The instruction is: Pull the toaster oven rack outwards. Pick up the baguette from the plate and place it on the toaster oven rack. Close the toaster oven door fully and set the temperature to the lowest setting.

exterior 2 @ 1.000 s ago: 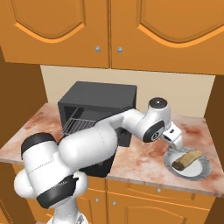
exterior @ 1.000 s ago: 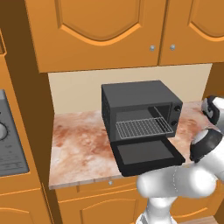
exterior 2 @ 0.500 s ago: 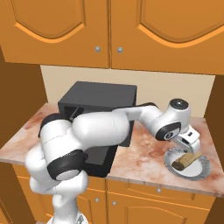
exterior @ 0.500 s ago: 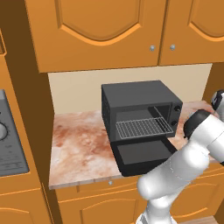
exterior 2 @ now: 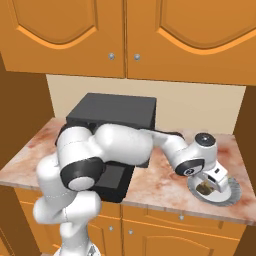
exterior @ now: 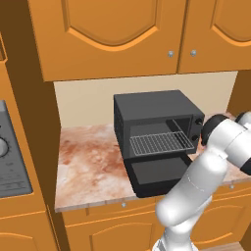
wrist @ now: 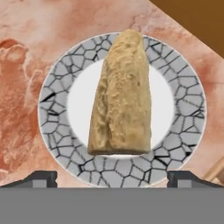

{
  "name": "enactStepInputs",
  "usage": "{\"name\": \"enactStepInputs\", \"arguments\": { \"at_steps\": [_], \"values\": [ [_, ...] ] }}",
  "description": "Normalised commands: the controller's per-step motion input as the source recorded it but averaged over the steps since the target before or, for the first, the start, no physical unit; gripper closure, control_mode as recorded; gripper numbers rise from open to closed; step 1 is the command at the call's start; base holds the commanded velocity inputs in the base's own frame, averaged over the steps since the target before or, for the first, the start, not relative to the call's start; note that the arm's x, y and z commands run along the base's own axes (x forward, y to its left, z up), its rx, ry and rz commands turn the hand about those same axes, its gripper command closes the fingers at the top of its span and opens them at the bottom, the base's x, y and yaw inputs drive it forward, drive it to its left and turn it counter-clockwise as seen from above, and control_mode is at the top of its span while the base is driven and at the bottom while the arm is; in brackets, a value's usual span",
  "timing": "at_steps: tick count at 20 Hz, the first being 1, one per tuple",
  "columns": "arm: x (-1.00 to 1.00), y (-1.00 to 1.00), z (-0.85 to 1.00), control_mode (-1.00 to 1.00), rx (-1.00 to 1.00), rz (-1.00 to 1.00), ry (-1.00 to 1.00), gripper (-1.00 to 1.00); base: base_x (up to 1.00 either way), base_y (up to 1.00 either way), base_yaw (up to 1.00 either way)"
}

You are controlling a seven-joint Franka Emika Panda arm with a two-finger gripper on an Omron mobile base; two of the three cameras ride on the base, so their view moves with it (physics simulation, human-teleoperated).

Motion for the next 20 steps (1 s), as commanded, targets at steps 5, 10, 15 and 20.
{"name": "enactStepInputs", "arguments": {
  "at_steps": [5, 10, 15, 20],
  "values": [
    [0.0, -0.32, 0.0, -1.0, 0.0, 0.0, -0.03, -1.0, 0.0, 0.0, 0.0],
    [0.15, -0.37, 0.17, -1.0, 0.01, 0.0, 0.0, -1.0, 0.0, 0.0, 0.0],
    [0.2, -0.05, 0.01, -1.0, 0.0, 0.0, 0.01, -1.0, 0.0, 0.0, 0.0],
    [0.08, 0.0, 0.0, -1.0, 0.0, 0.0, 0.03, -1.0, 0.0, 0.0, 0.0]
  ]
}}
